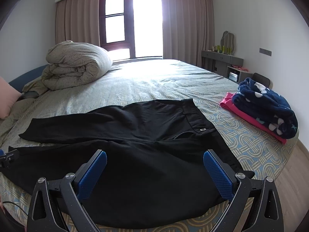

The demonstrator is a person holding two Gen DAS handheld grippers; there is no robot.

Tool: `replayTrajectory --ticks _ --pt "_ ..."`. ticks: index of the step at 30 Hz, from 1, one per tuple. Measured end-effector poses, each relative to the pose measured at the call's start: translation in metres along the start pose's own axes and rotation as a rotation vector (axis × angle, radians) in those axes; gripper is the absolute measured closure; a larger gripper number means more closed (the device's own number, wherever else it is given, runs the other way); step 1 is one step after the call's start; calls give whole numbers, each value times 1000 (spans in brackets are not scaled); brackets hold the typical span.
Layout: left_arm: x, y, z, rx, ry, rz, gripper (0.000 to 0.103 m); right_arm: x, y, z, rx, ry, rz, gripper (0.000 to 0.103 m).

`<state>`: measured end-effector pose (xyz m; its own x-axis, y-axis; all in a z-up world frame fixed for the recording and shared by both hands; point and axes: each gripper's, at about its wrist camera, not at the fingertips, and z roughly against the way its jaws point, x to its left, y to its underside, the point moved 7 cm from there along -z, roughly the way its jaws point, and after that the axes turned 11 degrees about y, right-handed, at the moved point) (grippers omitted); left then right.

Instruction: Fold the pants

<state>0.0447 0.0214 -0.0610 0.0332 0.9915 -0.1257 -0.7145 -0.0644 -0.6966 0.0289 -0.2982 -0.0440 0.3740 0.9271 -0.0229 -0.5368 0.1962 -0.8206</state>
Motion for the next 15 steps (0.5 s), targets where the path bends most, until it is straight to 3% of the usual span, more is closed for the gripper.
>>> replayTrajectory --ticks 9,15 --pt "12 -4 6 -20 -5 -15 1 0 1 0 16 13 2 1" --pt "79 -44 60 -165 -160 43 1 -9 -3 8 -8 36 1 1"
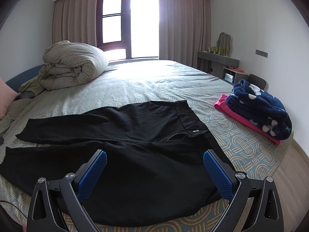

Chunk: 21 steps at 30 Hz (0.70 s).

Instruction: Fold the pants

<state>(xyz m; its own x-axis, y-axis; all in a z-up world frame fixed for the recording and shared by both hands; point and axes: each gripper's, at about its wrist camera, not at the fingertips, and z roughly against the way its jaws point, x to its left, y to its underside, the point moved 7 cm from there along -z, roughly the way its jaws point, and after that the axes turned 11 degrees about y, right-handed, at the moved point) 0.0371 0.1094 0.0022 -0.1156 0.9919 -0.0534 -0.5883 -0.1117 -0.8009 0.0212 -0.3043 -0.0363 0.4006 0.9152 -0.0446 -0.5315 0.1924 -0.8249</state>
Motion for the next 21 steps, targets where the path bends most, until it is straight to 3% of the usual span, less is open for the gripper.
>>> replayTrajectory --ticks 3,7,9,10,12,14,18,21 --pt "49 -18 29 -33 -57 54 1 -3 0 2 21 -34 -1 1" --pt "97 2 39 35 -151 60 1 -18 16 -1 114 -112 -42 2" --pt "123 26 28 107 -171 113 1 -34 29 -6 173 -130 -101 6" --pt "134 42 18 154 -153 160 1 -42 36 -10 211 -138 -137 9" --pt "150 72 -2 239 -101 263 1 -55 51 -18 299 -157 -208 27" --pt "160 97 -19 299 -66 360 6 -64 64 -27 387 -181 -270 38" --pt "164 125 -45 354 5 495 7 -72 75 -37 453 -193 -347 40" --pt "162 129 -52 369 22 518 7 -71 74 -39 464 -187 -357 40"
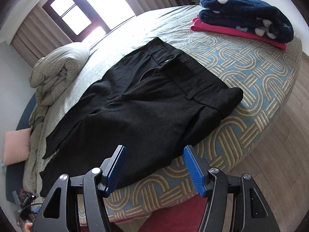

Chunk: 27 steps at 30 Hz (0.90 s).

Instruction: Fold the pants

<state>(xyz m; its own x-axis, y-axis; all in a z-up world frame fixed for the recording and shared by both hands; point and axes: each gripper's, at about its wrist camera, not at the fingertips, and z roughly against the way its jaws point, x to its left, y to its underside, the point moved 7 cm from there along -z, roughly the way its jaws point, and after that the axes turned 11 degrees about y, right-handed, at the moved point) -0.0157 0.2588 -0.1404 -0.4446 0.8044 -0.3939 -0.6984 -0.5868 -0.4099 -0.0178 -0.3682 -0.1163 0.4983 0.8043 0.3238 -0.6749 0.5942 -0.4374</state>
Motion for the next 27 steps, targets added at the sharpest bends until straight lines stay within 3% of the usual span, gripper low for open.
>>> replayTrajectory --ticks 6,9,12,14,16,22,27 --pt "-12 -6 -19 17 70 16 10 -1 7 -11 47 7 -8 40" --pt "-19 -10 -33 42 97 23 29 -6 10 -15 63 1 -44 40" --pt "-22 -18 -37 19 79 16 48 -9 9 -17 60 -5 -63 40" --pt "-25 -22 -38 19 106 18 73 -11 9 -19 59 -12 -72 40" --pt "-25 -22 -37 29 143 38 81 -12 9 -22 68 -22 -90 40" --pt "-22 -17 -35 30 110 14 81 -14 6 -21 66 -34 -104 40" --pt "-21 -17 -40 23 128 34 70 -16 0 -25 72 -64 -155 39"
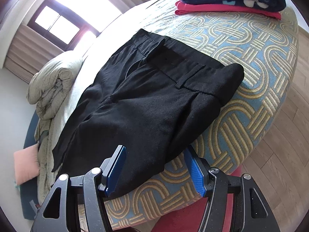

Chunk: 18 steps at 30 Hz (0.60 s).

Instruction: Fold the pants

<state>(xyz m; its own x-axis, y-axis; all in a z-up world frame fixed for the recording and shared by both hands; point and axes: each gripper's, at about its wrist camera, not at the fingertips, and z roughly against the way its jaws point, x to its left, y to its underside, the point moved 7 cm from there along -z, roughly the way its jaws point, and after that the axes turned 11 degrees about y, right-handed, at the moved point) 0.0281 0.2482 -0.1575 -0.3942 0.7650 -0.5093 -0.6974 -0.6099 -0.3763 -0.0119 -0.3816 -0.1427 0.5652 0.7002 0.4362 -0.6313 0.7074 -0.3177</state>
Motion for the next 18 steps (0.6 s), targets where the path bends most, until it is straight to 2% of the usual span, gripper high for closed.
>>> replayTrajectory --ticks 2,4,5,6,7,8,9,12,18 --pt "-4 -1 -2 3 33 -4 54 2 -4 -3 -4 -12 -13 39" --pt "-8 -3 -4 5 31 -15 52 4 -8 -7 -4 -17 -27 40" --pt "-9 -4 -5 5 21 -24 52 5 -9 -8 -6 -21 -30 46" --pt "-10 -5 -6 4 14 -36 52 7 -10 -9 -8 -20 -22 63" --pt "-12 -6 -6 3 4 -50 60 9 -11 -11 -1 -11 0 74" --pt "-13 -7 -6 -2 -8 -65 85 9 -11 -12 3 8 19 89" --pt "-14 -8 -6 2 -17 -77 95 9 -13 -11 0 18 27 91" --pt "-18 -12 2 -21 22 -74 95 12 -18 -4 -20 -8 21 94" --pt "-38 -29 23 -76 63 -88 96 34 -35 18 -108 -25 92 95"
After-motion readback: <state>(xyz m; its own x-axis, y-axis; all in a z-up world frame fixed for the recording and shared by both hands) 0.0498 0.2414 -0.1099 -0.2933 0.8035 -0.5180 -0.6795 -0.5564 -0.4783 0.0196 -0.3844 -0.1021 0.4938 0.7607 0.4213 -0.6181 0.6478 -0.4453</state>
